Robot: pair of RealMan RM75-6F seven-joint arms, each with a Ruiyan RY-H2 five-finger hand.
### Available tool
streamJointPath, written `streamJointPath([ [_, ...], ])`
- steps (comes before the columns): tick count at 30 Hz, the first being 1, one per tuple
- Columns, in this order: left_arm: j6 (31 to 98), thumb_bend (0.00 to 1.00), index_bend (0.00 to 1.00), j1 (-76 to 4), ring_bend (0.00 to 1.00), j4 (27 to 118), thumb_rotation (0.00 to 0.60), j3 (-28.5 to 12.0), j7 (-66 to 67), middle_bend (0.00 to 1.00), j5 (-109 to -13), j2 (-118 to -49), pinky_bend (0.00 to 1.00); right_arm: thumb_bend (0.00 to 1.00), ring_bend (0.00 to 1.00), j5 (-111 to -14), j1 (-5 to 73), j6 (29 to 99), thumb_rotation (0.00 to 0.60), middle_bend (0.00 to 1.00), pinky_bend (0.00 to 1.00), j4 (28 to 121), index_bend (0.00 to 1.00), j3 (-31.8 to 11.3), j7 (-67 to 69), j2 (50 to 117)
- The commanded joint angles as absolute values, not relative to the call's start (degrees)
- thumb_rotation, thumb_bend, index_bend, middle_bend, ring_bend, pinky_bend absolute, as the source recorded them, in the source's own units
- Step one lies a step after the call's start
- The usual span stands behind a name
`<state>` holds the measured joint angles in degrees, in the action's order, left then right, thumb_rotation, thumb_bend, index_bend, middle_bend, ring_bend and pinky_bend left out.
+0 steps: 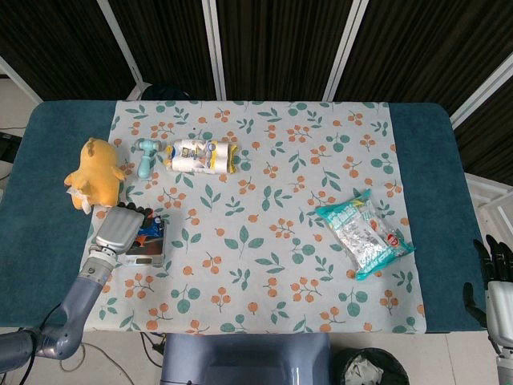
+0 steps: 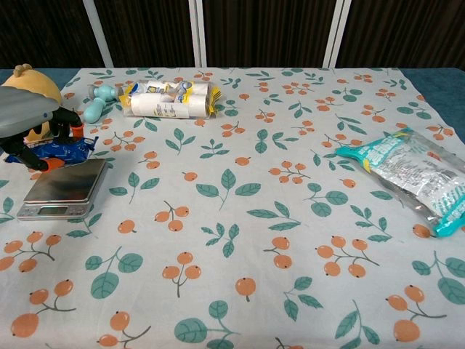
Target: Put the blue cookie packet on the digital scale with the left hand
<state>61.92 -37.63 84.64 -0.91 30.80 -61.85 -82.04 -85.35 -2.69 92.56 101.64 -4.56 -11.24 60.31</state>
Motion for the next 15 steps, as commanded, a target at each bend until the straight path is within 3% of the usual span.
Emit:
streamJointPath([
  [1,61.6,0.38,0.38,-37.3,0.32,83.6,0.6,-0.5,30.7,0.46,-62.7,-82.9,0.35,0.58,0.01,-85.3,-2.7,92.5,0.6,0.03,0.0,101.6,0.06,-4.6,-11.1,60.3],
  [11,64.1,0.38,0.37,-35.8,0.32,85.5,0.6,-0.5,36.1,0.45,-61.5,-83.5,0.35,0.58,0.01,-85.2,-2.7,92.6,0.6,0.03,0.0,101.6,0.06,-4.7,-10.9,60.2],
  [15,64.5,0.36,0.33,-35.3,0.25,86.7,0.6,-0.7,38.7,0.36,-59.6,-83.5,0.31,0.58,0.01,-85.1,-2.7,92.6,0.6,0.03,0.0,101.6,0.06,-4.7,-10.9,60.2],
])
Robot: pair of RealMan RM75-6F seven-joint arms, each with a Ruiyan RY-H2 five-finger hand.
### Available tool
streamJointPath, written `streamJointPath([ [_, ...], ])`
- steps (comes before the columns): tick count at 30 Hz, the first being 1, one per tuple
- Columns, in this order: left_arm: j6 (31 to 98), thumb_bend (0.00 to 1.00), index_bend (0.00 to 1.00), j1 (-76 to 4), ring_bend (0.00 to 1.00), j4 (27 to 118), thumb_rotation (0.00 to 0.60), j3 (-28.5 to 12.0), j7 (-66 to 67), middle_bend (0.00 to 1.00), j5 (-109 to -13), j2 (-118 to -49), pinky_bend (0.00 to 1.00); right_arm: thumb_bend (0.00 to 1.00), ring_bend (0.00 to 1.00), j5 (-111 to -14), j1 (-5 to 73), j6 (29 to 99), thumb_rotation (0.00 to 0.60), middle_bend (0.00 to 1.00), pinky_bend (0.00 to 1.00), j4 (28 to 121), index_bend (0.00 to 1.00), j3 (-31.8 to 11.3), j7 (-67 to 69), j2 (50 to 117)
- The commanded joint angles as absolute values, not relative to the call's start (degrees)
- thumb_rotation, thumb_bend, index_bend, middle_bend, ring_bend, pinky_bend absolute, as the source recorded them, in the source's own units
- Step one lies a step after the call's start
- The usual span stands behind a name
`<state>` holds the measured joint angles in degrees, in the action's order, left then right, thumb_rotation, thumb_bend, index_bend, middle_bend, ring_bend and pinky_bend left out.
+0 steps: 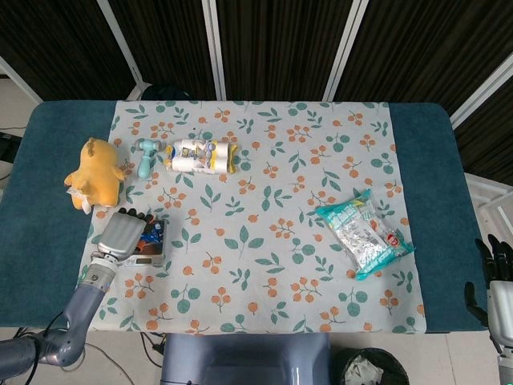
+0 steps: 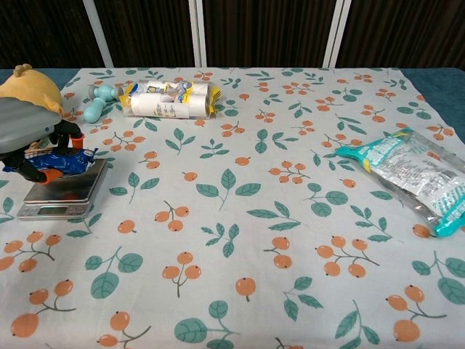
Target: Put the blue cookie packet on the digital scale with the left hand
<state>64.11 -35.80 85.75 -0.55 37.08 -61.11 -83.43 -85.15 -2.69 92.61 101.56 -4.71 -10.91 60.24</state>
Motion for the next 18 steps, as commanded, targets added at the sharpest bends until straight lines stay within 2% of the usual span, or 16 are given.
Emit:
streamJointPath([
  [1,64.4,0.34,0.32,-35.3,0.24,87.0,0.6,-0.8,39.2,0.34,-58.9,-83.5,0.3,0.58,0.01,-85.1,-2.7,92.6,0.6,0.03,0.0,101.6,0.06,-4.7,-10.9,60.2],
  [9,63.1,0.17,0.21,-35.5,0.12,87.1,0.6,-1.1,41.2,0.2,-56.7,-83.6,0.18,0.58,0.01,-84.9,-2.7,92.7,0.6,0.03,0.0,101.6,0.06,-4.9,-10.9,60.2],
  [15,63.7,0.15,0.18,-35.1,0.1,90.5,0.6,-1.8,40.3,0.17,-56.9,-81.7,0.17,0.58,0.01,-84.8,-2.7,92.7,0.6,0.03,0.0,101.7,0.06,-4.9,-11.0,60.2],
  [18,68.4,0.15,0.17,-34.0,0.08,94.8,0.6,-3.2,39.0,0.15,-59.9,-79.3,0.16,0.58,0.01,-84.6,-2.7,92.7,0.6,0.03,0.0,101.6,0.06,-5.0,-10.9,60.2],
])
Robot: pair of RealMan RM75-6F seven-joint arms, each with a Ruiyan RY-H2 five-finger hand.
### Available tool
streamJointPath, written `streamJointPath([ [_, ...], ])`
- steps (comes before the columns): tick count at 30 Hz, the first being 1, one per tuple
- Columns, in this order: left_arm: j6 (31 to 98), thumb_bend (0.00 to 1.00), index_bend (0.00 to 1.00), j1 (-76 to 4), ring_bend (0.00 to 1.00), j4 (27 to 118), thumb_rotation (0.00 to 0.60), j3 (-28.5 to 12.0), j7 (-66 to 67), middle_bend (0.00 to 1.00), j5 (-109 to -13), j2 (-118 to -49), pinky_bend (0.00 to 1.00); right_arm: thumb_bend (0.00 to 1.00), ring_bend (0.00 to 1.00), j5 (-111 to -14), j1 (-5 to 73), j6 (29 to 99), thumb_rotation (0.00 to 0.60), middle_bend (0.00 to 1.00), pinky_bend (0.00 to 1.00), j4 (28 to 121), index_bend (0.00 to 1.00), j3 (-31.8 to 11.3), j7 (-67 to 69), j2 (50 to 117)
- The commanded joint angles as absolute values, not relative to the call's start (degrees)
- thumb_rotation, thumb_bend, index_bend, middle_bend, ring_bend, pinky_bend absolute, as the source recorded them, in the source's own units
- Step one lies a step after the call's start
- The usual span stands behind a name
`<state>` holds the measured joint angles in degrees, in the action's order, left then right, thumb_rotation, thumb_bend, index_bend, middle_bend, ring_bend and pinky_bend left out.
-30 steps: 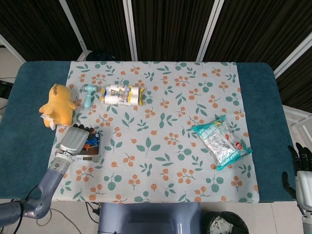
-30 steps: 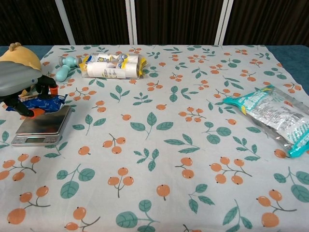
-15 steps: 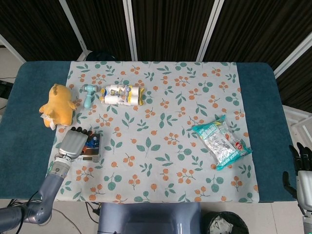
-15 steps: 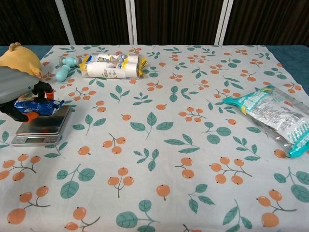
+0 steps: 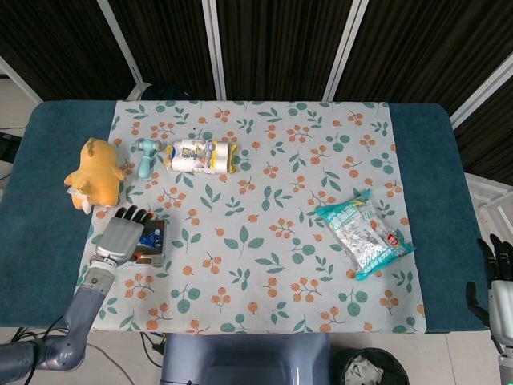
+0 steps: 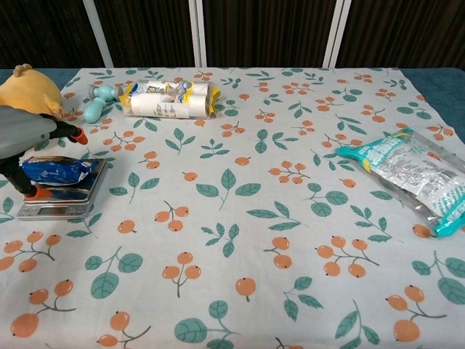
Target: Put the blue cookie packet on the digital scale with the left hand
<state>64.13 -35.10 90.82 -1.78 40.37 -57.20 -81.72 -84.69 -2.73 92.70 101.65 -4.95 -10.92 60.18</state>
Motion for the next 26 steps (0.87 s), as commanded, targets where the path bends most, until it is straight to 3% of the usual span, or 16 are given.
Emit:
streamJointPath([
  [1,70.1,0.15,0.17,-33.4,0.07,96.3,0.6,-3.5,38.3,0.14,-61.2,-78.3,0.16,0.58,0.01,-84.6,-2.7,92.7,0.6,0.03,0.0,101.6,0.06,-5.0,-10.9,60.2],
  [8,77.2,0.15,0.16,-29.3,0.05,103.2,0.6,-2.9,23.5,0.13,-74.8,-69.3,0.14,0.58,0.01,-84.9,-2.8,92.9,0.6,0.03,0.0,101.8,0.06,-4.9,-10.9,60.3],
  [14,82.4,0.15,0.16,-24.2,0.04,100.7,0.6,0.5,13.6,0.11,-82.6,-62.9,0.12,0.58,0.01,-85.2,-2.8,93.1,0.6,0.03,0.0,101.9,0.06,-4.8,-11.2,60.4],
  [20,84.5,0.15,0.12,-20.2,0.0,95.3,0.6,3.5,5.2,0.05,-86.2,-61.5,0.05,0.58,0.01,-86.0,-2.7,92.7,0.6,0.03,0.0,101.6,0.06,-4.3,-11.4,60.5],
  [26,85.2,0.15,0.12,-18.2,0.0,91.6,0.6,3.9,0.3,0.04,-88.0,-62.2,0.04,0.58,0.01,-86.2,-2.9,93.5,0.6,0.03,0.0,101.5,0.06,-4.6,-11.2,60.1],
])
